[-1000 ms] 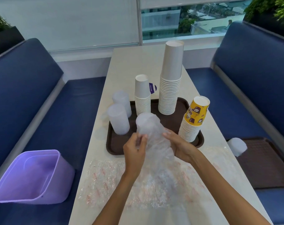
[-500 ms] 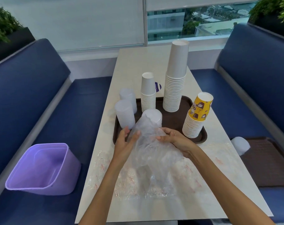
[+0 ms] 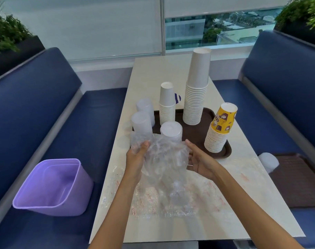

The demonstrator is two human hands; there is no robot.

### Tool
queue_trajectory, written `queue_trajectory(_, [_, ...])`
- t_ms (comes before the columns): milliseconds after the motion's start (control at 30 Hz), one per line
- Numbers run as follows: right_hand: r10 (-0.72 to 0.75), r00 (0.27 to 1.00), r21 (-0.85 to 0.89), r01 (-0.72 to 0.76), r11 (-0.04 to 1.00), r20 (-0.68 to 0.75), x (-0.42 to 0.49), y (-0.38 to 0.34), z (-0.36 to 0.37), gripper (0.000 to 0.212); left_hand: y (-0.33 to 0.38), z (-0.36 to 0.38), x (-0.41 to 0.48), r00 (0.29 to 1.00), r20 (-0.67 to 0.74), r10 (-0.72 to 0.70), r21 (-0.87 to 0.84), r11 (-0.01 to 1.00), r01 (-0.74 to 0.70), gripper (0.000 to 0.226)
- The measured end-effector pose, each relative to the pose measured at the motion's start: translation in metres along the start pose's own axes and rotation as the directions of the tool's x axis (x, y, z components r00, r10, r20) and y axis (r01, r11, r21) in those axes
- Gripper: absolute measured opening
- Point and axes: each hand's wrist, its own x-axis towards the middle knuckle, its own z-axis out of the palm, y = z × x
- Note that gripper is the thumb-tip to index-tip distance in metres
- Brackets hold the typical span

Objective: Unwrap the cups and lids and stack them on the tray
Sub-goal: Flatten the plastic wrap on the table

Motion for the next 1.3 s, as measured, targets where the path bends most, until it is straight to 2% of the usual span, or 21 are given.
queue_trajectory(133, [-0.068, 0.985, 0.076, 0.08, 0.994, -0.156, 0.002, 0.004, 0.007, 0.02, -0.003, -0.005, -0.006, 1.0, -0.002, 0.01, 0.041, 0.999, -0.01, 0.027])
queue_trajectory(233, [-0.127, 0.963, 0.039, 0.14, 0.989, -0.239, 0.002, 0.001, 0.008, 0.007, -0.004, -0.008, -0.008, 1.0, -0.022, 0.005, 0.023, 1.0, -0.004, 0.023])
queue_trajectory(333, [-0.164, 0.954, 0.038, 0.179, 0.983, -0.253, 0.0, -0.001, 0.01, 0.022, -0.006, -0.001, -0.014, 0.997, -0.063, 0.05, 0.069, 0.997, -0.046, 0.009])
queue_trajectory(433, [-0.206, 0.945, 0.072, 0.231, 0.97, -0.255, -0.008, -0.01, 0.009, 0.028, -0.008, 0.001, -0.01, 0.973, -0.197, 0.12, 0.067, 0.992, -0.108, 0.018])
queue_trajectory(567, [-0.233, 0.938, 0.32, 0.311, 0.895, -0.257, -0.018, -0.025, -0.005, 0.035, -0.01, -0.004, -0.004, 0.932, -0.304, 0.197, 0.082, 0.98, -0.181, 0.023])
queue_trajectory(633, [-0.137, 0.971, 0.368, 0.202, 0.907, -0.196, -0.018, -0.02, -0.005, 0.049, -0.012, -0.002, -0.006, 0.924, -0.314, 0.219, 0.07, 0.976, -0.207, 0.019])
queue_trajectory(700, [-0.034, 0.994, 0.296, 0.065, 0.953, -0.108, -0.018, -0.007, 0.003, 0.066, -0.014, 0.002, -0.009, 0.918, -0.322, 0.231, 0.054, 0.973, -0.226, 0.015])
queue_trajectory(733, [-0.012, 0.997, 0.281, 0.033, 0.959, -0.076, -0.017, -0.001, 0.007, 0.067, -0.014, 0.003, -0.01, 0.912, -0.329, 0.244, 0.063, 0.97, -0.237, 0.015])
queue_trajectory(867, [-0.032, 0.996, 0.246, 0.052, 0.968, -0.084, -0.014, 0.0, 0.011, 0.067, -0.01, 0.002, -0.015, 0.863, -0.38, 0.332, 0.148, 0.943, -0.298, 0.022])
queue_trajectory(967, [0.052, 0.993, 0.212, -0.029, 0.977, -0.106, -0.015, 0.001, 0.007, 0.079, -0.011, -0.005, -0.013, 0.823, -0.433, 0.367, 0.19, 0.93, -0.314, 0.024])
queue_trajectory(1033, [0.095, 0.988, 0.2, -0.07, 0.977, -0.12, -0.016, 0.007, 0.005, 0.067, -0.016, -0.007, -0.012, 0.816, -0.432, 0.385, 0.222, 0.922, -0.318, 0.022])
queue_trajectory(1167, [0.077, 0.979, 0.257, -0.026, 0.966, -0.19, -0.014, 0.012, 0.007, 0.022, -0.027, -0.008, -0.017, 0.835, -0.336, 0.436, 0.288, 0.892, -0.349, 0.012])
queue_trajectory(1300, [-0.063, 0.96, 0.161, 0.11, 0.981, -0.272, -0.014, -0.007, 0.001, 0.017, -0.035, -0.018, -0.022, 0.842, -0.257, 0.475, 0.384, 0.849, -0.362, 0.019])
